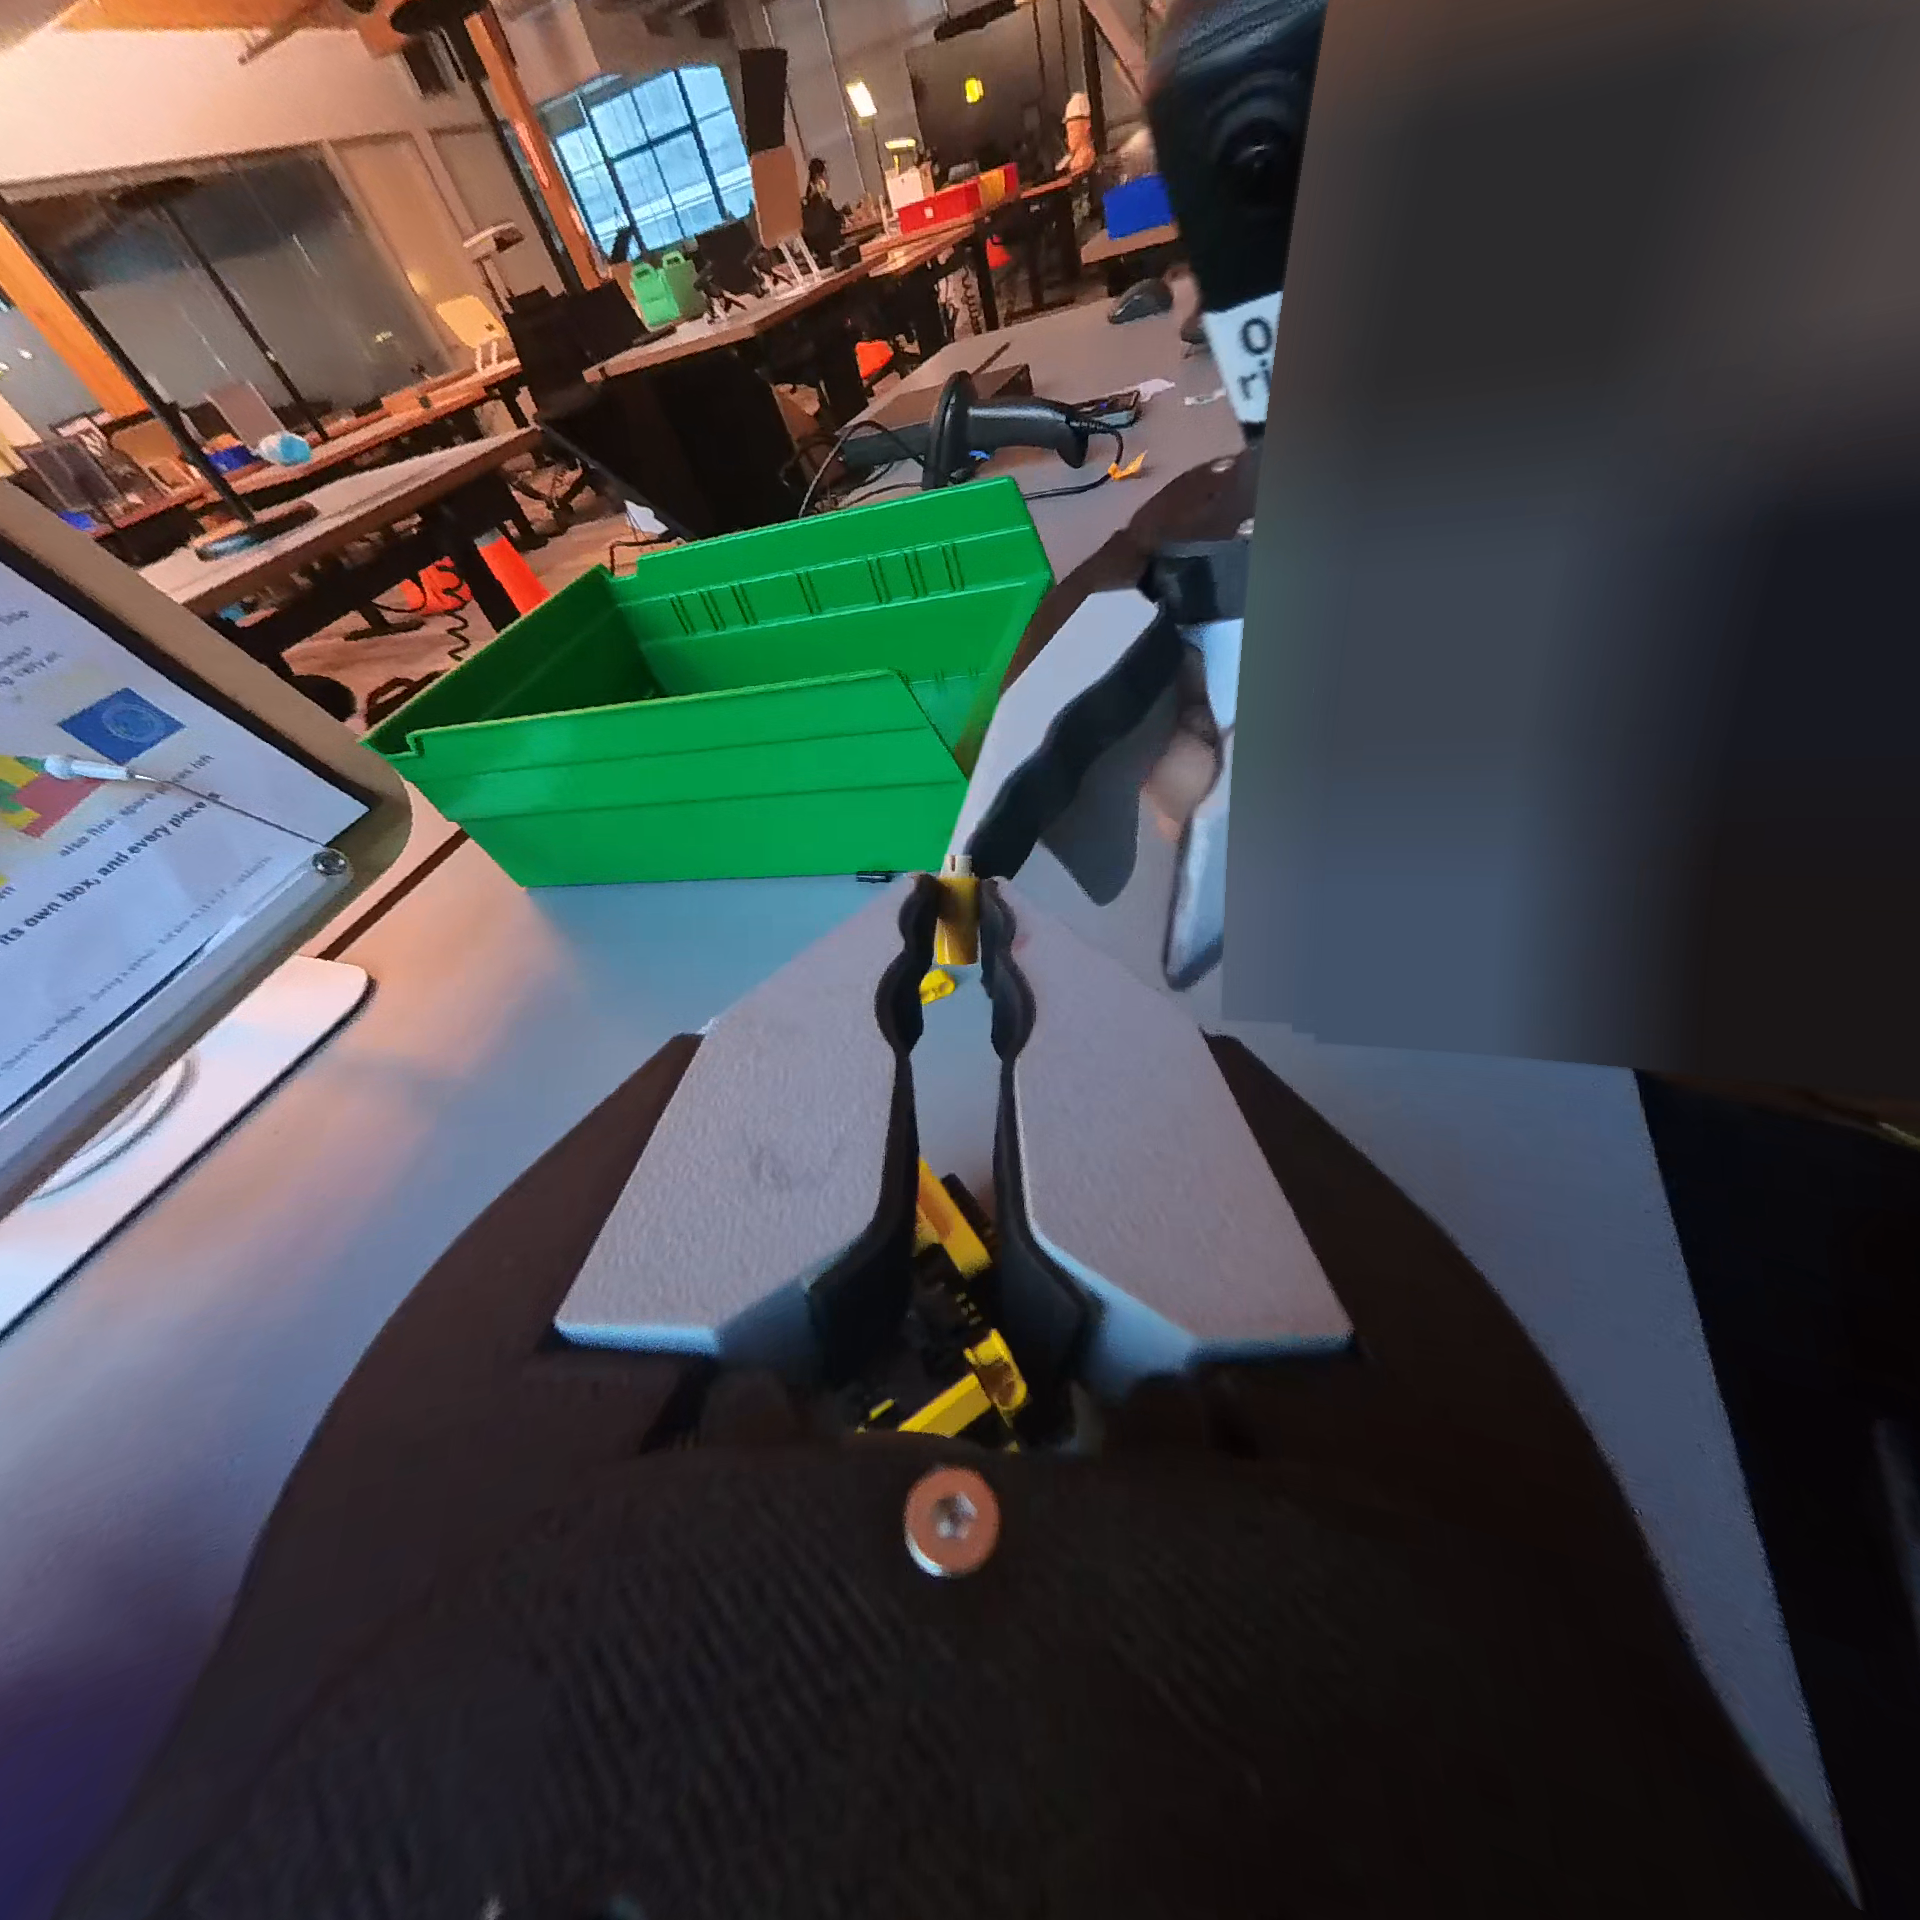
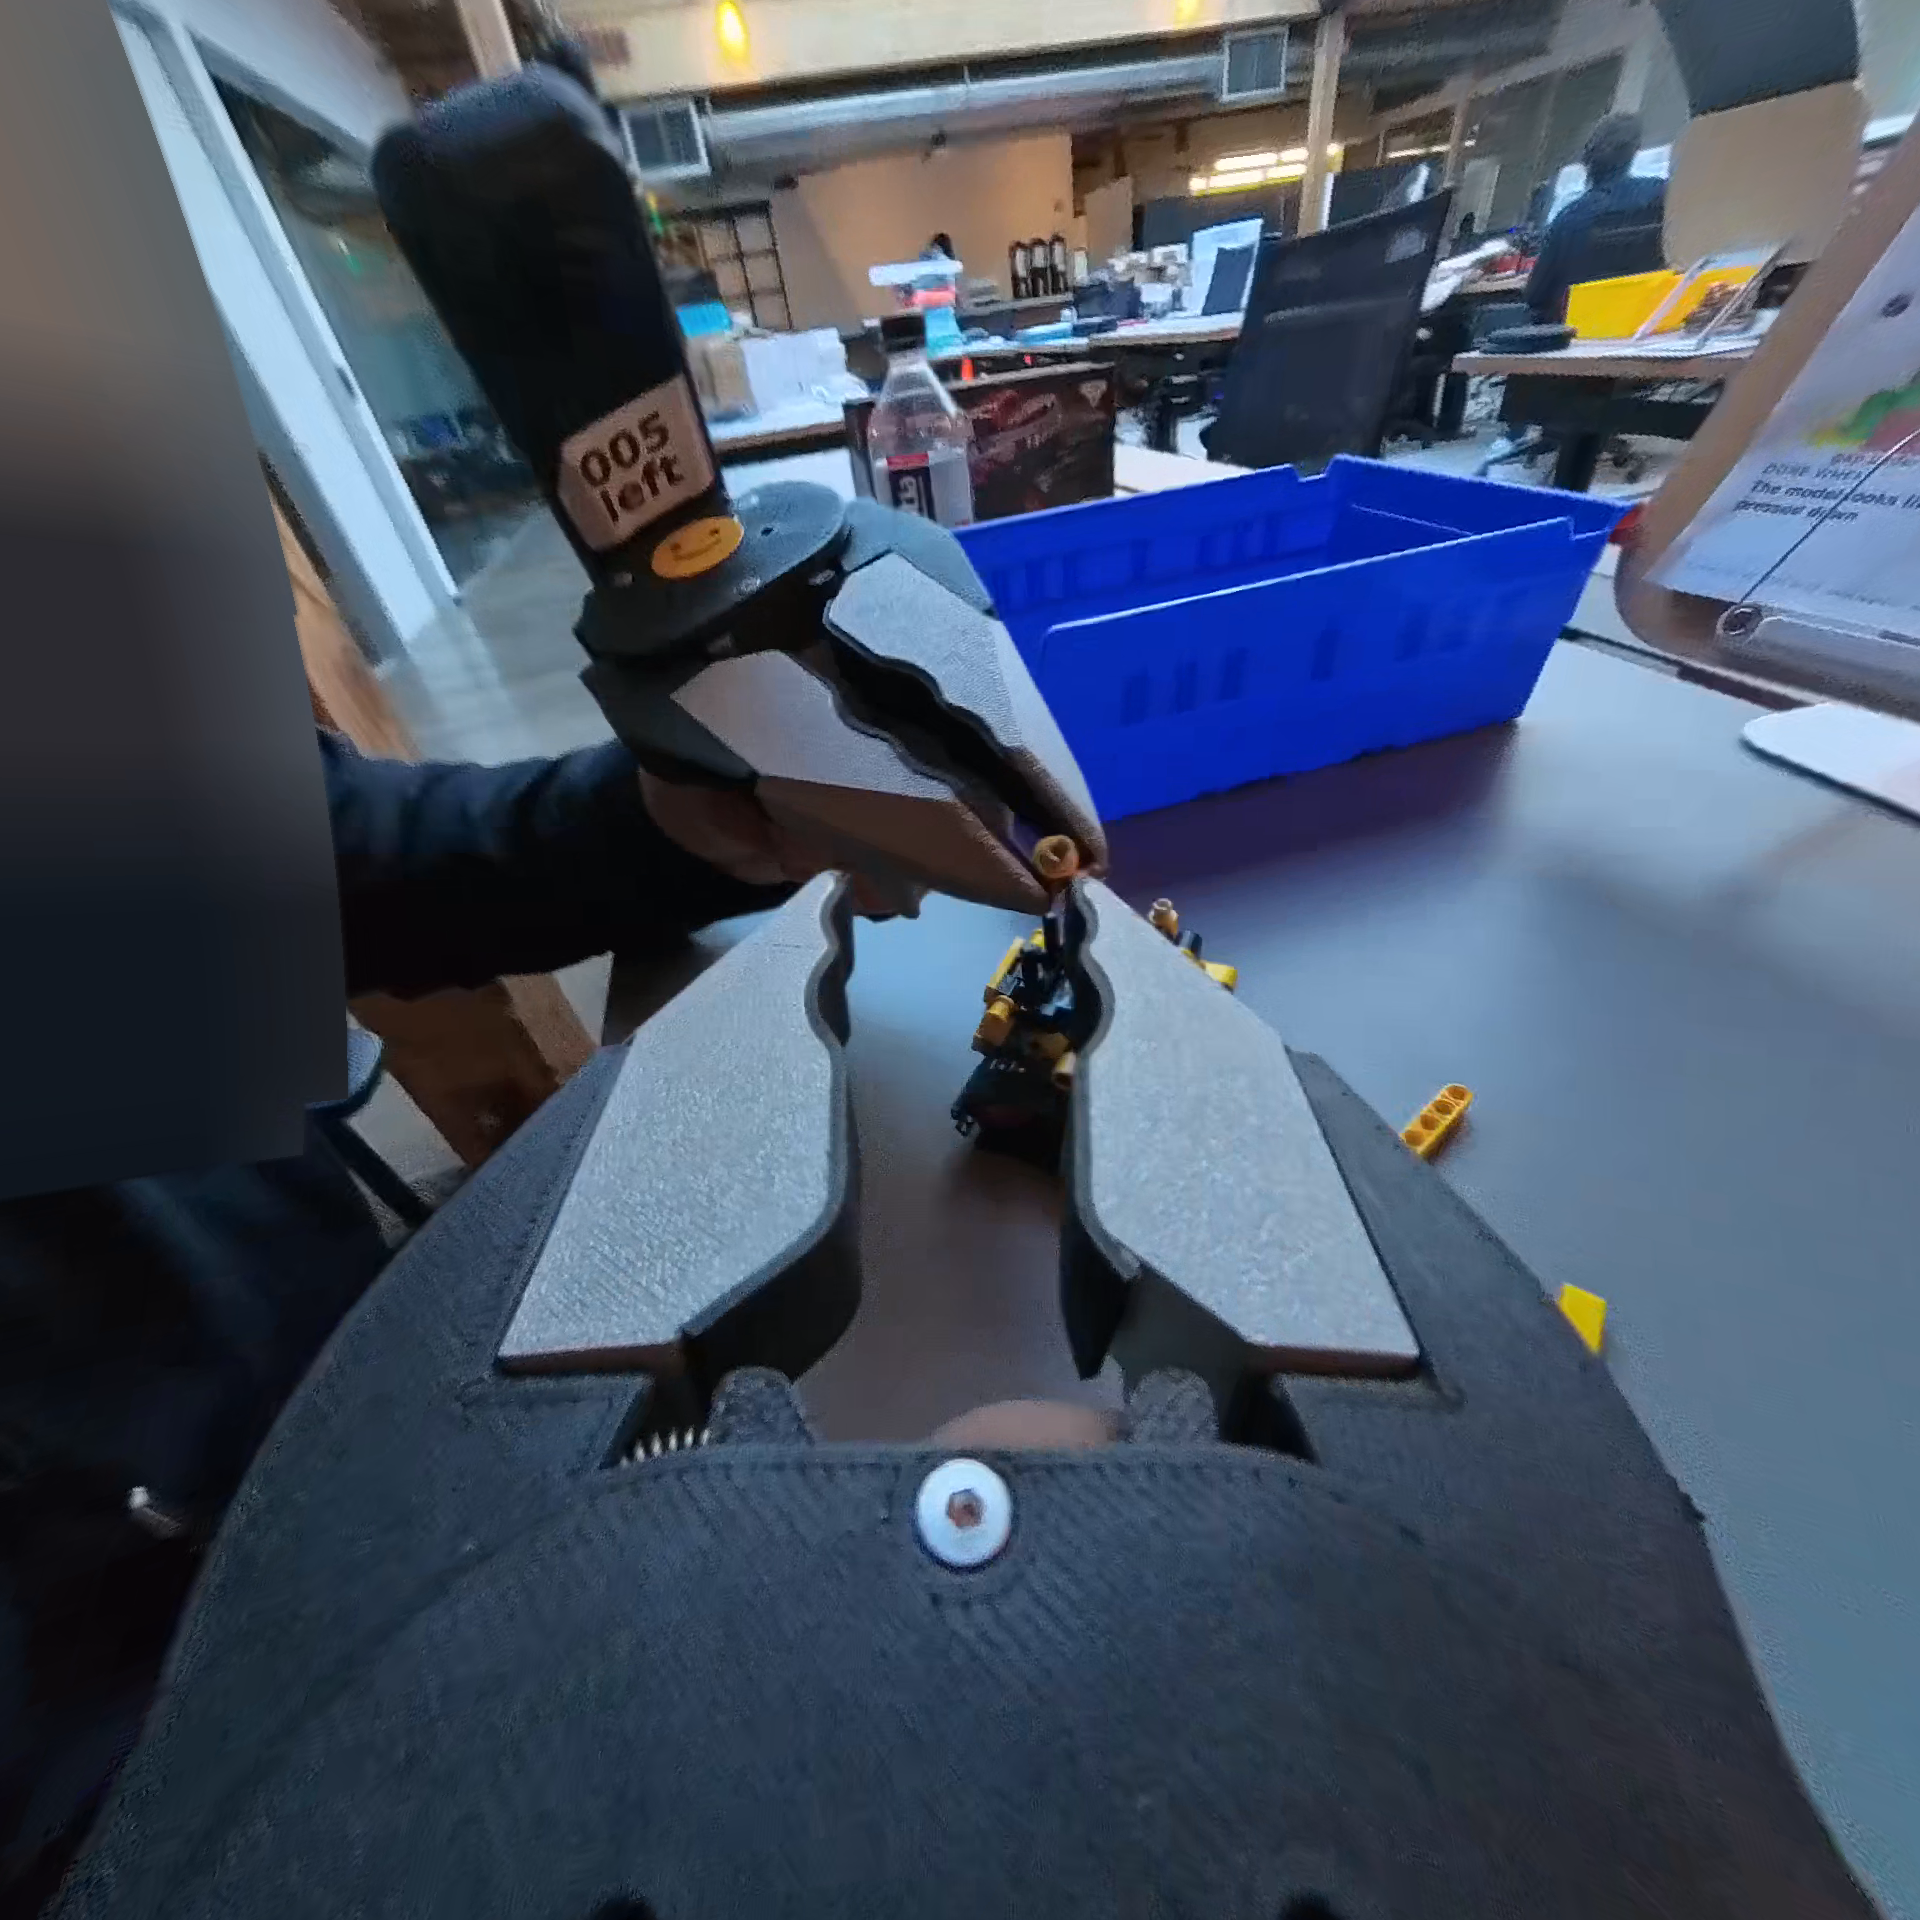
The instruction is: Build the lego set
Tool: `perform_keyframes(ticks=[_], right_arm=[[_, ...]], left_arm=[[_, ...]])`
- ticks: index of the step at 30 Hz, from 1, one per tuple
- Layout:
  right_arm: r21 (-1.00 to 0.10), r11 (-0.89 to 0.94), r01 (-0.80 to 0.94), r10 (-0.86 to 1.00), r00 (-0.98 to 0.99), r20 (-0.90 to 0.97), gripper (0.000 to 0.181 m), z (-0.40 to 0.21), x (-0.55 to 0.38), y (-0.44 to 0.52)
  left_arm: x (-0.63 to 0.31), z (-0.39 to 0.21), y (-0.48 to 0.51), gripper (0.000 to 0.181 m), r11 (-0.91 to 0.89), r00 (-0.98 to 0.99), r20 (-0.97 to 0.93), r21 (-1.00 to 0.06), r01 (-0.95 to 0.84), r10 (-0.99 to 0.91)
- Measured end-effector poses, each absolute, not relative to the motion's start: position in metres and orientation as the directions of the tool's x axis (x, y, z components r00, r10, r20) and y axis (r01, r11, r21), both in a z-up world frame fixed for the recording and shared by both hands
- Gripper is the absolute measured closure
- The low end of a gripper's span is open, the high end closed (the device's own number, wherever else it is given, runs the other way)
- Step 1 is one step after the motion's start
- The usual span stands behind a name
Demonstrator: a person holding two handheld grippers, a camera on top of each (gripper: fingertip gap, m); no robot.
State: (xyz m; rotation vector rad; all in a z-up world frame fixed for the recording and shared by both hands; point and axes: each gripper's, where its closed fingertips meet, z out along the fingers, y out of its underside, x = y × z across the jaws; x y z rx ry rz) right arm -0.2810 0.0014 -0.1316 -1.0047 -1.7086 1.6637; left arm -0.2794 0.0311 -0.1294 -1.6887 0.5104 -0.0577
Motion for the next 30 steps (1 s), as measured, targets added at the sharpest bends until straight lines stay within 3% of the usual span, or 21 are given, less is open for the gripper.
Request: perform_keyframes(ticks=[4,9,13,18,23,30], right_arm=[[-0.978,-0.131,0.164,0.767,-0.608,-0.205,0.147,-0.127,-0.278,0.004],[-0.981,-0.177,0.086,0.822,-0.536,-0.195,0.179,-0.112,-0.279,0.034],[-0.982,-0.143,0.121,0.829,-0.528,-0.185,0.17,-0.12,-0.282,0.032],[-0.984,-0.115,0.138,0.838,-0.518,-0.171,0.181,-0.126,-0.285,0.028],[-0.987,-0.114,0.115,0.83,-0.535,-0.158,0.174,-0.124,-0.282,0.026],[-0.993,-0.067,0.096,0.858,-0.502,-0.106,0.18,-0.126,-0.285,0.027]], left_arm=[[-0.276,-0.126,0.031,0.177,-0.069,0.891,-0.289,-0.941,-0.333,-0.351],[-0.276,-0.134,0.033,0.177,-0.092,0.879,-0.327,-0.921,-0.379,-0.347],[-0.275,-0.135,0.034,0.177,-0.102,0.885,-0.309,-0.926,-0.364,-0.349],[-0.277,-0.137,0.036,0.177,-0.108,0.879,-0.351,-0.909,-0.403,-0.322],[-0.276,-0.135,0.037,0.176,-0.102,0.892,-0.33,-0.921,-0.376,-0.309],[-0.276,-0.134,0.036,0.177,-0.1,0.894,-0.327,-0.923,-0.372,-0.305]])
